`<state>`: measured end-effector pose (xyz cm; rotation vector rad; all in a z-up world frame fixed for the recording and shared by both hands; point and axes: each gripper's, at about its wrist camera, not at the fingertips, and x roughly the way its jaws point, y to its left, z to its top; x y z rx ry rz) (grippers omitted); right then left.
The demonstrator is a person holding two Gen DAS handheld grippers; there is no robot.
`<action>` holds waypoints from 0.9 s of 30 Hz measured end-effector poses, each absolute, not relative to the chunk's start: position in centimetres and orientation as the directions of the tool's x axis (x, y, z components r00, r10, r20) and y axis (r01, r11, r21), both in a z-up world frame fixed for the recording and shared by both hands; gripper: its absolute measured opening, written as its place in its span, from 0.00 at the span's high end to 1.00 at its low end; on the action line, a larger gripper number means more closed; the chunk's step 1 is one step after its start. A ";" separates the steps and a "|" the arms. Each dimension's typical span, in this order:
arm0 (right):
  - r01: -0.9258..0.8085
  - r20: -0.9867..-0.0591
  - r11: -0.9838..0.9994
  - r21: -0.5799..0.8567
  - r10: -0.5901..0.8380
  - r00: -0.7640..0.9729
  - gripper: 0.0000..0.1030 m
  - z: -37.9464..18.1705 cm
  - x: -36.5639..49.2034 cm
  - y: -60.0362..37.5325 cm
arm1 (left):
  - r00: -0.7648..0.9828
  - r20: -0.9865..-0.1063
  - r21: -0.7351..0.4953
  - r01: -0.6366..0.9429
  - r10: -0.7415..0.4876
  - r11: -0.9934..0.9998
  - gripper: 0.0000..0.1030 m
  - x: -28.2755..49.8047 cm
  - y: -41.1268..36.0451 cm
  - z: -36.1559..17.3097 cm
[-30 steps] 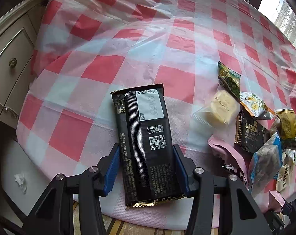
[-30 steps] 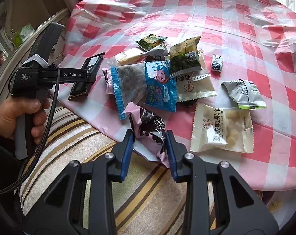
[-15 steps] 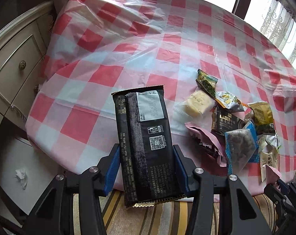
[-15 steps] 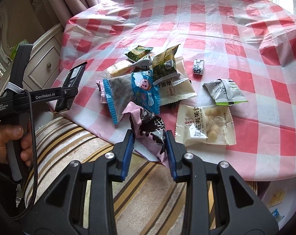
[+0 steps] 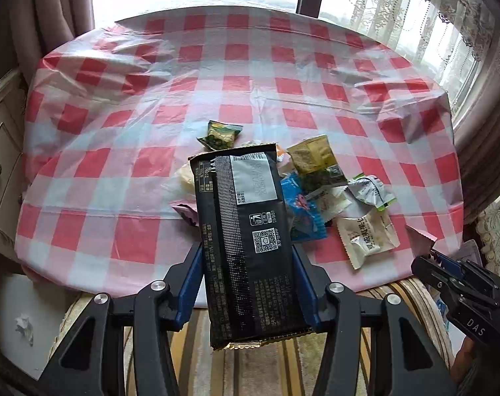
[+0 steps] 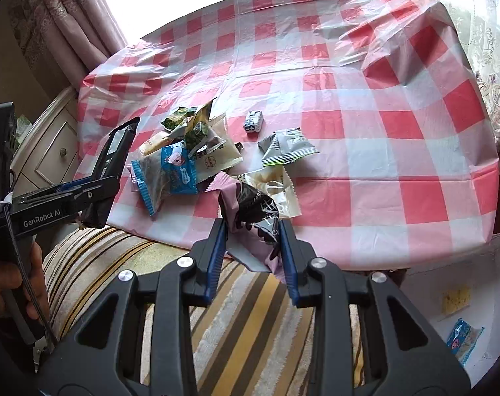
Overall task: Organize snacks
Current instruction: 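Drop the pink wrapper and wafer packet into the white box with both tools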
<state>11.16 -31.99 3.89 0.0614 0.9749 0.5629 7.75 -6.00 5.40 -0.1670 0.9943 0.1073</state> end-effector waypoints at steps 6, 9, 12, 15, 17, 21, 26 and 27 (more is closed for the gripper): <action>-0.312 -0.766 0.903 0.295 0.419 0.488 0.65 4.0 10.7 -37.5 | 0.540 -0.835 -0.112 0.021 -0.105 0.994 0.49 9.3 -13.5 5.6; -0.239 -0.774 0.926 0.292 0.376 0.510 0.65 3.5 10.5 -40.9 | 0.520 -0.837 -0.129 0.116 -0.171 0.985 0.49 9.9 -17.4 5.3; -0.160 -0.787 0.945 0.286 0.327 0.524 0.65 2.7 10.0 -44.3 | 0.486 -0.843 -0.149 0.206 -0.233 0.967 0.49 10.5 -21.2 4.8; -0.075 -0.802 0.956 0.282 0.278 0.529 0.65 1.6 9.4 -47.7 | 0.457 -0.845 -0.157 0.283 -0.277 0.946 0.49 10.9 -24.8 4.6; -0.023 -0.813 0.960 0.279 0.248 0.527 0.65 0.8 9.0 -49.7 | 0.434 -0.849 -0.162 0.332 -0.303 0.929 0.49 11.0 -27.2 4.4; 0.064 -0.836 0.964 0.257 0.188 0.516 0.65 -0.6 8.4 -53.0 | 0.375 -0.856 -0.181 0.429 -0.357 0.885 0.49 11.3 -31.7 3.9; 0.137 -0.866 0.962 0.237 0.145 0.479 0.65 -2.6 7.8 -55.5 | 0.285 -0.883 -0.183 0.523 -0.373 0.832 0.49 10.9 -36.3 2.0; 0.144 -0.870 0.961 0.237 0.144 0.471 0.65 -3.0 7.7 -55.8 | 0.269 -0.887 -0.186 0.537 -0.375 0.823 0.49 10.8 -37.0 1.6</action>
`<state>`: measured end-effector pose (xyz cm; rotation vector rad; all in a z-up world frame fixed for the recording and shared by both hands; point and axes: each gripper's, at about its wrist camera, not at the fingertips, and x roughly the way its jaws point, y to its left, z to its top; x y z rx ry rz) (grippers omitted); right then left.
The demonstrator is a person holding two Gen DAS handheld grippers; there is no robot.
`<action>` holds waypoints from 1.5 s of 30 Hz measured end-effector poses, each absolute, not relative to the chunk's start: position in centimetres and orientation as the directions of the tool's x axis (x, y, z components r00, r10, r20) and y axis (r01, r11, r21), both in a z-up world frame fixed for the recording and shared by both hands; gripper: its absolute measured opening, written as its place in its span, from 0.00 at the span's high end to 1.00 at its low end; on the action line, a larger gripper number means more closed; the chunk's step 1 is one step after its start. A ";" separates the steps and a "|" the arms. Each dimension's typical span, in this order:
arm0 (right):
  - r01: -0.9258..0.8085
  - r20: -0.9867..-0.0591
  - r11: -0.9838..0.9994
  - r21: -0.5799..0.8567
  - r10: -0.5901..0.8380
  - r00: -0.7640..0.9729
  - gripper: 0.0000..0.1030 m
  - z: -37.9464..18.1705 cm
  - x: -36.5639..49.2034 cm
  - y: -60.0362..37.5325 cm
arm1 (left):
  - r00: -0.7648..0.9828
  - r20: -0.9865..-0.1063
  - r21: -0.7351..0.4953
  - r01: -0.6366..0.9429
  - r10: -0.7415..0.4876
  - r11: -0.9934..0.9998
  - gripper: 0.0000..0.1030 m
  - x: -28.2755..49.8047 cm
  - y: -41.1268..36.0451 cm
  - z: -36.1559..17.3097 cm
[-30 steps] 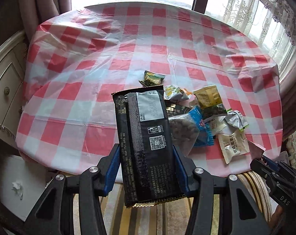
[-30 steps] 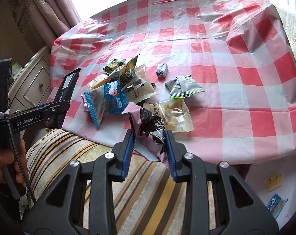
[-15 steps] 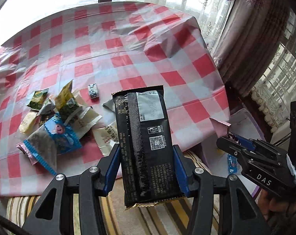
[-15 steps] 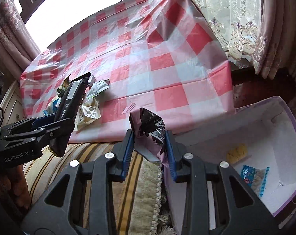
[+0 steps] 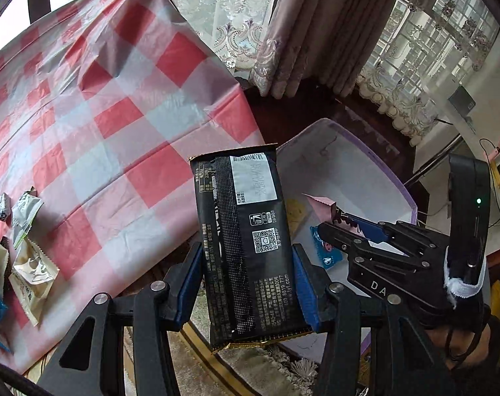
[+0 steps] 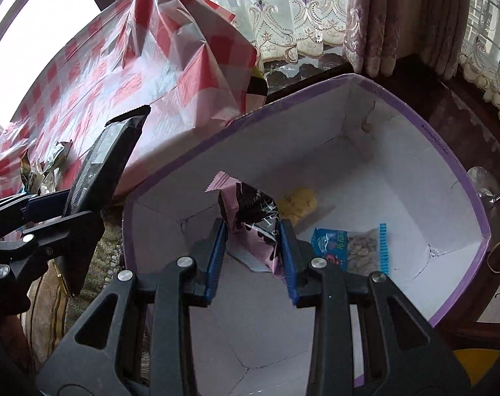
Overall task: Organize snacks
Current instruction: 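Drop the pink wrapper and wafer packet into the white box with both tools, then grasp the bean bag with the left tool while the right tool grasps the cream biscuit bag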
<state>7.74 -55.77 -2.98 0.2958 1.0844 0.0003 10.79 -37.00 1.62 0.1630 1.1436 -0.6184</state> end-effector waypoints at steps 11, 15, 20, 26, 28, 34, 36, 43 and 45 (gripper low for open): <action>0.179 -0.883 0.946 0.271 0.170 0.438 0.55 -4.0 7.7 -56.7 | 0.144 -0.917 -0.252 0.516 -0.373 0.818 0.43 11.6 -38.3 -0.9; 0.177 -0.877 0.945 0.277 0.173 0.448 0.51 -3.5 7.8 -56.6 | 0.154 -0.912 -0.258 0.504 -0.379 0.824 0.43 11.5 -37.4 -0.6; 0.155 -0.871 0.946 0.285 0.188 0.453 0.50 -2.9 8.0 -55.6 | 0.180 -0.908 -0.258 0.472 -0.379 0.843 0.43 11.6 -35.8 -0.3; 0.094 -0.865 0.949 0.300 0.229 0.447 0.49 -2.2 8.5 -53.0 | 0.226 -0.896 -0.260 0.431 -0.382 0.864 0.43 11.4 -33.1 0.3; 0.067 -0.862 0.951 0.301 0.242 0.446 0.48 -1.8 8.6 -51.9 | 0.244 -0.892 -0.259 0.410 -0.379 0.874 0.43 11.3 -31.8 0.5; -0.013 -0.853 0.951 0.310 0.284 0.437 0.41 -0.7 9.3 -47.9 | 0.317 -0.862 -0.286 0.339 -0.395 0.896 0.43 10.6 -27.0 1.7; -0.046 -0.851 0.949 0.312 0.301 0.430 0.40 -0.3 9.6 -46.4 | 0.344 -0.849 -0.300 0.309 -0.400 0.902 0.43 10.2 -25.1 2.1; -0.167 -0.853 0.946 0.277 0.323 0.410 0.34 1.1 10.5 -41.3 | 0.459 -0.800 -0.350 0.166 -0.386 0.922 0.43 9.0 -18.0 3.4; -0.191 -0.853 0.942 0.275 0.331 0.404 0.32 1.4 10.7 -40.2 | 0.489 -0.788 -0.364 0.123 -0.375 0.923 0.43 8.8 -15.8 3.7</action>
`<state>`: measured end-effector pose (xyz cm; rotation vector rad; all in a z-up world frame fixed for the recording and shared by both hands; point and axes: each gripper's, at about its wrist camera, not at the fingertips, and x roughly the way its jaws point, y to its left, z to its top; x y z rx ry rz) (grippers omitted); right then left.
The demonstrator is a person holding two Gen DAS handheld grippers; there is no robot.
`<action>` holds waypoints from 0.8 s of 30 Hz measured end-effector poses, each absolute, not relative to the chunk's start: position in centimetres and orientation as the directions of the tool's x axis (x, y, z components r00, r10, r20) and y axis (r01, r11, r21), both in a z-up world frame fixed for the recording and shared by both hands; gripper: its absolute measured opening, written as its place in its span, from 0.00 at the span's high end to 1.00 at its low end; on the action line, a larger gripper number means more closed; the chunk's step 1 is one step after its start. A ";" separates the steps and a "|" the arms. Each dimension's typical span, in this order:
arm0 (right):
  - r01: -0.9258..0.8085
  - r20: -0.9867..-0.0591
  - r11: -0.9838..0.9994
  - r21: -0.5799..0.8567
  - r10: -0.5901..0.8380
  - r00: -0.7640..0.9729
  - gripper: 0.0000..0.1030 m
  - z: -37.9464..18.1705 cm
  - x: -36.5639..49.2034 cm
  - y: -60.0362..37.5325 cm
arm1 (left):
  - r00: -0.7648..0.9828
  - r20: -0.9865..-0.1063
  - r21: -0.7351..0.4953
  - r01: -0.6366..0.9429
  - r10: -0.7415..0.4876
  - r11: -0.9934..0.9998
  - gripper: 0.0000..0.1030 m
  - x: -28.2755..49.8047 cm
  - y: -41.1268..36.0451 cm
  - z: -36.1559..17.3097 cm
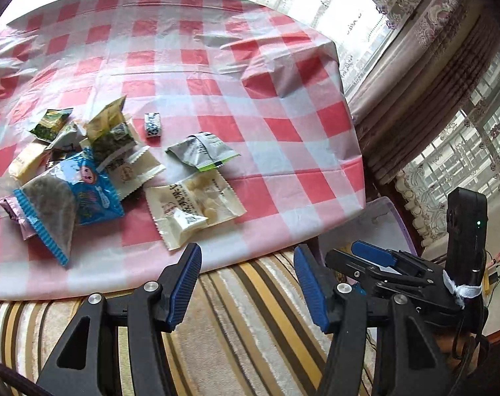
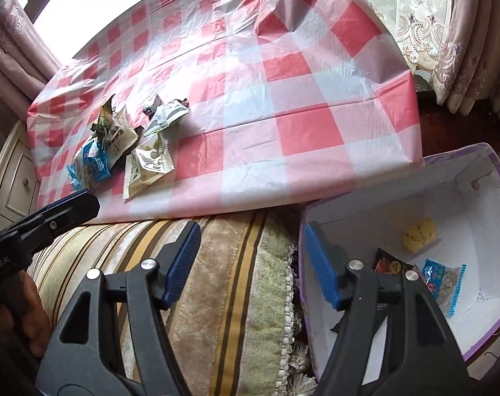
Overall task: Organize snacks
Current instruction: 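Grasp the bean bag with the left tool while the right tool grasps the cream biscuit bag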
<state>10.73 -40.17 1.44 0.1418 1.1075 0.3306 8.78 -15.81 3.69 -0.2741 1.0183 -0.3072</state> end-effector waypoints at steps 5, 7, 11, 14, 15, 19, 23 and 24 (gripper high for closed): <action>-0.227 -0.852 0.933 0.280 0.351 0.389 0.27 1.9 11.5 -37.5 | 0.535 -0.781 -0.363 0.032 -0.323 0.931 0.43 8.6 -10.8 3.7; -0.237 -0.853 0.928 0.286 0.360 0.379 0.27 1.8 11.9 -36.3 | 0.549 -0.782 -0.350 0.008 -0.297 0.937 0.42 8.7 -9.2 3.7; -0.253 -0.856 0.923 0.289 0.368 0.364 0.22 1.6 12.8 -34.0 | 0.572 -0.786 -0.298 -0.018 -0.234 0.955 0.36 9.1 -7.0 3.5; -0.260 -0.857 0.923 0.284 0.366 0.363 0.19 1.4 13.5 -32.3 | 0.588 -0.788 -0.237 -0.018 -0.181 0.971 0.30 9.4 -5.5 3.7; -0.263 -0.857 0.922 0.284 0.367 0.362 0.19 1.3 13.8 -31.7 | 0.597 -0.786 -0.212 -0.016 -0.161 0.977 0.29 9.5 -5.2 3.8; -0.261 -0.859 0.922 0.288 0.369 0.355 0.18 0.9 15.0 -29.7 | 0.615 -0.780 -0.124 0.024 -0.112 0.992 0.21 10.2 -4.2 3.8; -0.253 -0.869 0.935 0.247 0.329 0.370 0.14 0.5 15.9 -27.9 | 0.606 -0.789 -0.041 0.109 -0.099 0.993 0.20 11.4 -4.5 3.1; -0.248 -0.872 0.939 0.238 0.319 0.372 0.13 0.5 16.1 -27.6 | 0.605 -0.791 -0.018 0.131 -0.095 0.991 0.20 11.7 -4.7 2.9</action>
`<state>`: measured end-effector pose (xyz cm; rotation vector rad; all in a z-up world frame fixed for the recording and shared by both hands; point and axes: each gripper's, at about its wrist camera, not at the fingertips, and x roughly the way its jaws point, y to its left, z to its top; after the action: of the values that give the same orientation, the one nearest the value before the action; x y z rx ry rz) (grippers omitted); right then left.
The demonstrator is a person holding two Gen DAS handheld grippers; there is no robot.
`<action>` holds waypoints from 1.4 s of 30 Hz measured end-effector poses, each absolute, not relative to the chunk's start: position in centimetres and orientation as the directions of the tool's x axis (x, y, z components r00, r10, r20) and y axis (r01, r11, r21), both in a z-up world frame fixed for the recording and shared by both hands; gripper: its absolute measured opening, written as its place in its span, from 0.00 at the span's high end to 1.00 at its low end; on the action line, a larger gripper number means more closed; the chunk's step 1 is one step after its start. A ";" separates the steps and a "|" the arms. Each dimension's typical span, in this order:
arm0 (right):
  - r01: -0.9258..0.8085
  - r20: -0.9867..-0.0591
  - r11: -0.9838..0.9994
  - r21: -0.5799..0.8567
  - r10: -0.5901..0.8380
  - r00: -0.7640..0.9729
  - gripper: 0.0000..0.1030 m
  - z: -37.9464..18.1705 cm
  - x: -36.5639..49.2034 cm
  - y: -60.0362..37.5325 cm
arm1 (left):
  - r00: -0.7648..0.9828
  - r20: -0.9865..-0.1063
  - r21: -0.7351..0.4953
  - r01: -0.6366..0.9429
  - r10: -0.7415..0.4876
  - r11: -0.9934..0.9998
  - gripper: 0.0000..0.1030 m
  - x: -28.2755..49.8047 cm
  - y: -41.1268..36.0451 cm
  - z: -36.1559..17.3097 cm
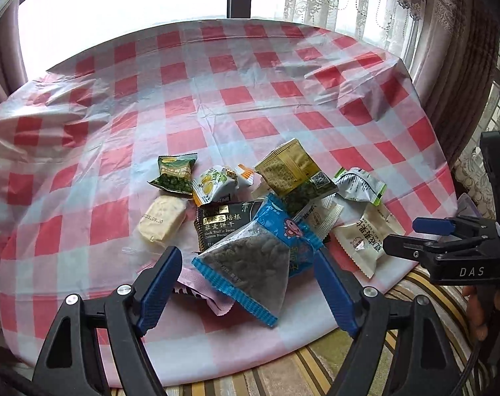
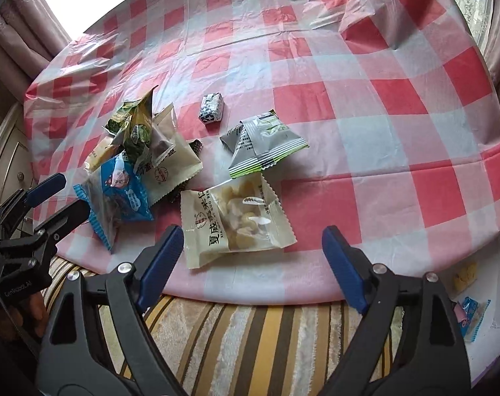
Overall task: Organize snacks
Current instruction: 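Grasp the bean bag with the left tool while the right tool grasps the cream biscuit bag, then carry both bags to the white box and release them inside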
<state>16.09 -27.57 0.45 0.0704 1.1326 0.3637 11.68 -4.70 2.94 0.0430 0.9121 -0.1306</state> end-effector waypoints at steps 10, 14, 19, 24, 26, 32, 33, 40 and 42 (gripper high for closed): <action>-0.265 -0.914 0.955 0.130 0.219 0.343 0.12 -1.1 17.4 -24.5 | 0.562 -0.821 0.042 0.234 -0.100 0.971 0.20 13.9 -5.7 0.8; -0.295 -0.921 0.954 0.056 0.163 0.354 0.12 -1.5 17.2 -23.5 | 0.551 -0.826 0.033 0.255 -0.118 0.966 0.20 14.3 -5.8 0.2; -0.326 -0.913 0.945 0.010 0.141 0.383 0.21 -1.3 16.9 -22.7 | 0.552 -0.824 0.036 0.280 -0.130 0.959 0.36 14.1 -6.2 0.1; -0.321 -0.907 0.947 0.021 0.153 0.393 0.28 -1.1 16.5 -23.2 | 0.556 -0.819 0.030 0.287 -0.142 0.957 0.40 13.7 -6.3 0.4; -0.320 -0.903 0.947 0.040 0.171 0.394 0.32 -0.9 16.3 -23.5 | 0.556 -0.818 0.025 0.290 -0.147 0.957 0.41 13.5 -6.4 0.5; -0.307 -0.895 0.948 0.085 0.208 0.394 0.55 -0.6 16.1 -24.2 | 0.556 -0.816 0.010 0.285 -0.157 0.958 0.42 12.9 -6.5 0.9; -0.306 -0.894 0.947 0.094 0.216 0.393 0.56 -0.6 15.9 -24.4 | 0.557 -0.815 0.004 0.284 -0.161 0.959 0.42 12.7 -6.5 1.0; -0.312 -0.878 0.941 0.131 0.256 0.404 0.66 0.2 15.0 -25.1 | 0.568 -0.806 -0.012 0.270 -0.169 0.963 0.43 11.7 -6.6 1.8; -0.313 -0.875 0.939 0.140 0.266 0.405 0.70 0.4 14.8 -25.4 | 0.570 -0.803 -0.018 0.268 -0.174 0.963 0.43 11.4 -6.7 2.1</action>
<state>14.79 -25.39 0.36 -0.0485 1.0941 0.3658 11.38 -6.74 2.06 0.1104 0.9287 -0.2600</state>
